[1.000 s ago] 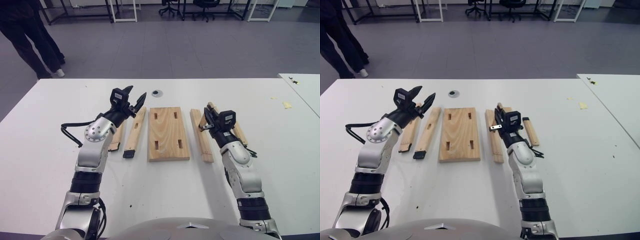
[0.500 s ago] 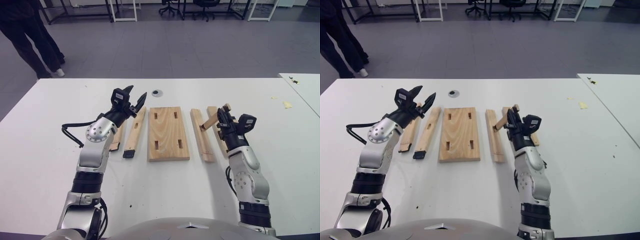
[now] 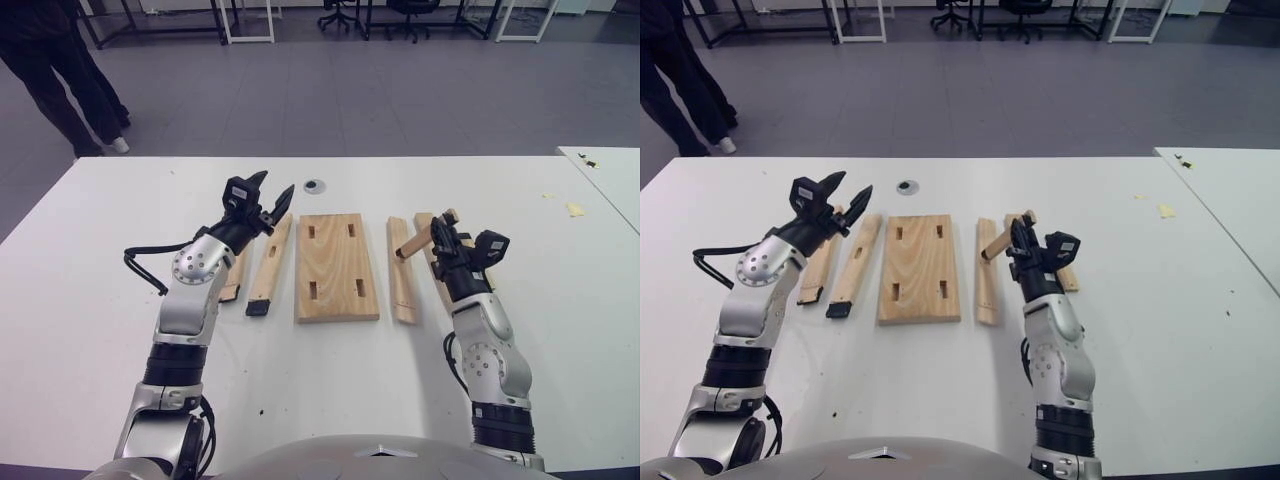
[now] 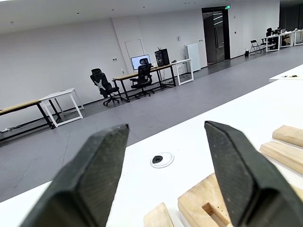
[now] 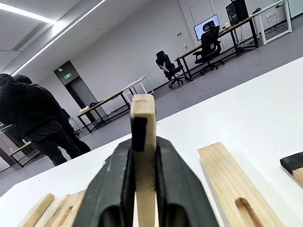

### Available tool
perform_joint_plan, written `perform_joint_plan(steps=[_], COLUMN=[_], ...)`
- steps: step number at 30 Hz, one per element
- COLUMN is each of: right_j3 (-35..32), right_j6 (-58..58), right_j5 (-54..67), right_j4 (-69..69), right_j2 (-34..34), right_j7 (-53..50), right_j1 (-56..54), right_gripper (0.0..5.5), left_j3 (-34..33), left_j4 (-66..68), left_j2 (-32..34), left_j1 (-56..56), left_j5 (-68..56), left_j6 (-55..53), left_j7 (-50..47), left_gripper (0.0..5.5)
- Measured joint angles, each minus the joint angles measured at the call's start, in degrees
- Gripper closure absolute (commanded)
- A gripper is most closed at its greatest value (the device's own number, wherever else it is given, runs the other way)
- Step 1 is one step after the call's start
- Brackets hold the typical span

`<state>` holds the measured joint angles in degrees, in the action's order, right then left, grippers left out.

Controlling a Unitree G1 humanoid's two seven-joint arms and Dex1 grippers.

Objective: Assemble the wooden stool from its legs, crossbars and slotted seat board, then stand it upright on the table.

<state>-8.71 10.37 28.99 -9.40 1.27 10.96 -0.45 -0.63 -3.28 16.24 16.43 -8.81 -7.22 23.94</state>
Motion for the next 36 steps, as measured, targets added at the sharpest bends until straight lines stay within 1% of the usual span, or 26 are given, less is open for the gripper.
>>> perform_joint_plan(steps=[8,14,19,22,31,32,36], right_j3=[-0.2,0.4,6.2,9.5,10.4,10.4,9.8], right_j6=[-2.1,-2.2,-4.8,-6.4,-8.3,-8.9,-9.6], right_j5=[-3.2,-4.9,-17.2,-22.6,-22.8,-22.7,-20.7], right_j4=[3.2,2.6,3.1,4.6,7.1,7.2,7.1], right_j2=[0.5,0.1,-4.1,-6.5,-8.6,-8.6,-8.2], right_j7=[-2.0,-2.3,-3.1,-3.0,-0.3,-0.2,1.5], right_j1=[-1.4,-0.8,-0.6,-0.6,-1.0,-0.8,2.9], right_gripper=[5.10,5.10,5.10,5.10,5.10,4.70,3.99], left_j3=[0.4,0.5,0.6,0.6,1.5,1.5,1.5], left_j4=[0.4,0.4,0.4,0.4,0.4,0.4,0.7], left_j2=[0.0,-0.1,0.0,0.0,0.0,0.0,0.0], left_j1=[0.0,0.0,-0.1,-0.2,-0.7,-0.7,-0.9], left_j5=[0.1,0.1,0.3,0.4,0.9,1.1,1.7], left_j6=[0.0,0.0,0.0,0.0,0.3,0.4,0.7], left_j7=[0.1,0.1,0.0,0.0,0.0,0.0,-0.2], left_gripper=[2.59,2.59,2.59,2.59,2.59,2.59,2.59])
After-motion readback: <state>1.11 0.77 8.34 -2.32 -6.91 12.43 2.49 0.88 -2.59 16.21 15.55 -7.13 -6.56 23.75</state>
